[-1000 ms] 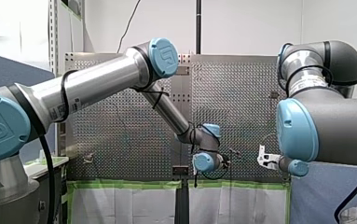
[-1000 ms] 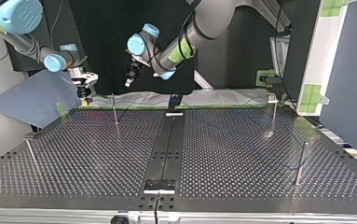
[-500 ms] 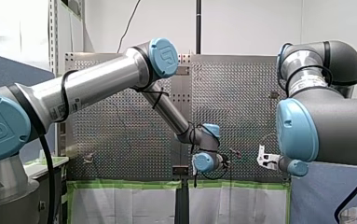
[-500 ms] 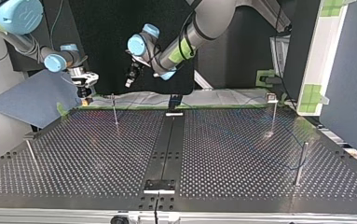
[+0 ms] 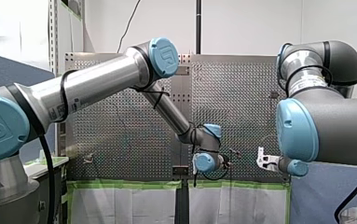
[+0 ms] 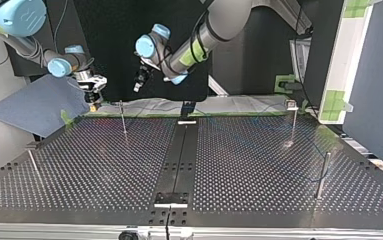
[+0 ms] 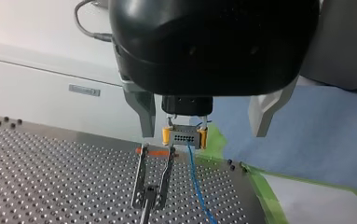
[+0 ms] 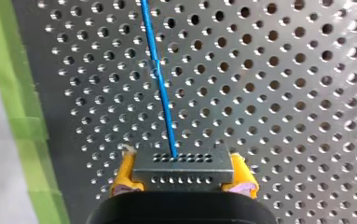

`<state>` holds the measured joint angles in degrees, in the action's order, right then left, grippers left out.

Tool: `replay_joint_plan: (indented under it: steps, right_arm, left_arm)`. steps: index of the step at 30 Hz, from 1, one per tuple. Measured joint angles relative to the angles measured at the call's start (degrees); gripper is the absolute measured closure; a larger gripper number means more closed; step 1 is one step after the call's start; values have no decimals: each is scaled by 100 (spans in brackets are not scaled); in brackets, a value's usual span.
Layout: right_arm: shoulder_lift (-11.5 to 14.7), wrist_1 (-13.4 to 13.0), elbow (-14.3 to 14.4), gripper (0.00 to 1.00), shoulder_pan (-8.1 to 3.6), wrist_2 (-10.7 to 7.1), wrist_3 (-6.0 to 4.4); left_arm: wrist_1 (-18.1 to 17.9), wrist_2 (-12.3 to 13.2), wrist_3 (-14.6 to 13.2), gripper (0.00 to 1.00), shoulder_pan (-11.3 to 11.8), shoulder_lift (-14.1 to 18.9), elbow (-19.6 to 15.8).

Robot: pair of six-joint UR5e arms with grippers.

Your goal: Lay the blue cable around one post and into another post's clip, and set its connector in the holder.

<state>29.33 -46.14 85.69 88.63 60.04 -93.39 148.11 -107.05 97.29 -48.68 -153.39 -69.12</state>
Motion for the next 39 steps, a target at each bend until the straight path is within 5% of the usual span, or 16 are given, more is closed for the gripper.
replay_joint_plan:
  steps: [8,21,39]
  right_arm:
    - [152,-47,279,100,-67,-61,195]
    - [760,-567,900,100,-247,-136,91]
    - [1640,-756,1779,100,-317,-174,62]
  left_arm:
    - [146,-312,-56,0,7,1,-1]
    - [263,-921,-116,0,123,-53,-2]
    - [152,-866,-109,0,125,-55,-2]
